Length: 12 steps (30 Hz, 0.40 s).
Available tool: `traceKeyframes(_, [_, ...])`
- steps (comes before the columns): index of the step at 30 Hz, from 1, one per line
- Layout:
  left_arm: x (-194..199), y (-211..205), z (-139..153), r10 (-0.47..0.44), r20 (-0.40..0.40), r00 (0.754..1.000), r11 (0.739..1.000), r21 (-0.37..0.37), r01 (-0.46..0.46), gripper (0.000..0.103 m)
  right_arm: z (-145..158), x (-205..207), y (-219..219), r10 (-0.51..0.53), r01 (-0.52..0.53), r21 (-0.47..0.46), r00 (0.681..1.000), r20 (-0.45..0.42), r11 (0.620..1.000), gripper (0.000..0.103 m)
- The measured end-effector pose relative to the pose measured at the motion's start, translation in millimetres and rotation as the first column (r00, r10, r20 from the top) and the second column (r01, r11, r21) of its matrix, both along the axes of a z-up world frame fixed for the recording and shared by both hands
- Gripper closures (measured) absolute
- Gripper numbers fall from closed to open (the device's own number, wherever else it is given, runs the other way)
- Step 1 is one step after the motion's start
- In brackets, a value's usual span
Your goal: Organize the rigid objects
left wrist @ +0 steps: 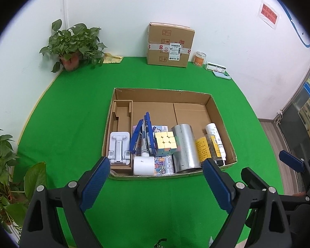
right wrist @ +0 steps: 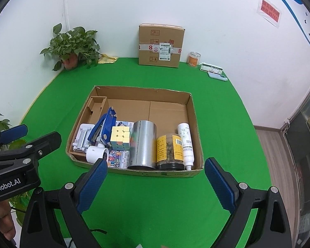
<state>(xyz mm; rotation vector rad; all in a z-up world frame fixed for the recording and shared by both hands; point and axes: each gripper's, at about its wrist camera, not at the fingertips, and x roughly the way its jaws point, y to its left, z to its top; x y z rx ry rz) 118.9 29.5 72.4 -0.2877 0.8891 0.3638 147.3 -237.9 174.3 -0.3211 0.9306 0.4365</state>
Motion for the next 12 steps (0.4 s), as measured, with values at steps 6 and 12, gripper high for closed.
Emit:
traceKeyframes(6, [2.1,-1.0,-2.6,-0.003,-0.004,1.000,1.000,-0.002,0.003,0.012,-5.4,4.7,1.0,-0.014,0.014,-0.007,1.000,-0.013,1.000,0.008])
traceKeyframes(12, [5.9,-7.1,-4.6,-0.028,-0.004,1.000,0.999,0.031,0.028,0.012,-9.8,6.1,4.6,-0.023,0.023,-0.018,1.000,-0.016,1.000,0.008])
